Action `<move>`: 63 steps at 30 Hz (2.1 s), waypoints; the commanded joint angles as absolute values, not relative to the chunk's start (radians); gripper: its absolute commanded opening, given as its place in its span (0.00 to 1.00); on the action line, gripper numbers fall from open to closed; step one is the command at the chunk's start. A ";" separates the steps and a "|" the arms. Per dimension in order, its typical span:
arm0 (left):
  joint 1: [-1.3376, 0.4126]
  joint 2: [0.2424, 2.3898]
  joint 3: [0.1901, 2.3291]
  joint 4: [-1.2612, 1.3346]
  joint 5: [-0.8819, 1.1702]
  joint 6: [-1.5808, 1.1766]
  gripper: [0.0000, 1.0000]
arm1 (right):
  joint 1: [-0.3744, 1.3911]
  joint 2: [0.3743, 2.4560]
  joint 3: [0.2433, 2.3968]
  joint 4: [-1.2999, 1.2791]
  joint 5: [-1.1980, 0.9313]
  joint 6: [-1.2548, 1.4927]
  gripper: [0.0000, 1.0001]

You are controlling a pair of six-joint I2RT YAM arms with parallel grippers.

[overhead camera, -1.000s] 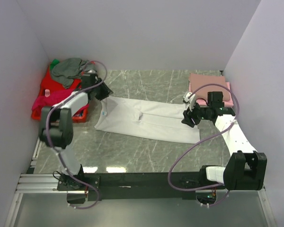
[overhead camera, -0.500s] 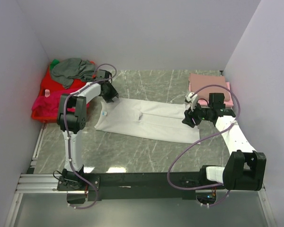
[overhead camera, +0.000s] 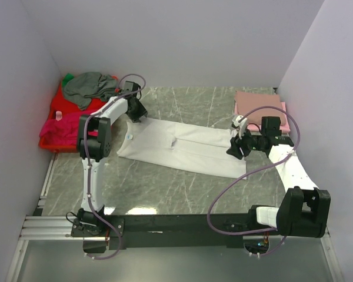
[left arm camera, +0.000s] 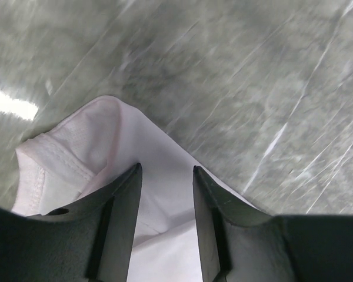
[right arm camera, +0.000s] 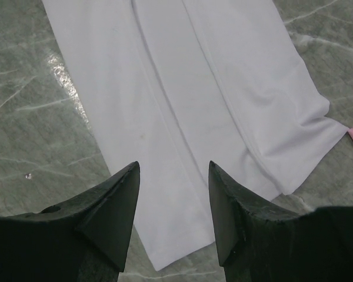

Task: Fold and stack the t-shirts
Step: Fold the tshirt

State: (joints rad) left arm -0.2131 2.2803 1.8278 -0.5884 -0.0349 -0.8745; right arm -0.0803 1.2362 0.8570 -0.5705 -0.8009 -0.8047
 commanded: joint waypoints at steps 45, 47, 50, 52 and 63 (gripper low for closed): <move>-0.155 1.293 1.399 -0.222 0.023 -0.554 0.77 | 0.813 1.612 0.804 -0.273 0.123 -0.479 0.15; -0.155 1.205 1.246 -0.221 0.026 -0.560 0.81 | 0.836 1.599 0.799 -0.297 0.101 -0.483 0.07; -0.150 1.063 1.044 -0.225 0.055 -0.606 0.93 | 0.917 1.566 0.784 -0.313 0.043 -0.492 0.03; -0.147 0.990 0.915 -0.230 0.086 -0.641 0.95 | 0.974 1.568 0.787 -0.328 0.009 -0.479 0.00; -0.141 0.842 0.663 -0.252 0.100 -0.700 0.95 | 1.131 1.625 1.041 -0.501 -0.130 -0.461 0.50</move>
State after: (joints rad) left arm -0.1471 0.8787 0.6762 -0.3038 0.0834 -0.6804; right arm 1.1553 1.6615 0.9607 -0.4046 -0.0696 -0.4404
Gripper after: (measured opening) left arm 0.950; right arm 0.422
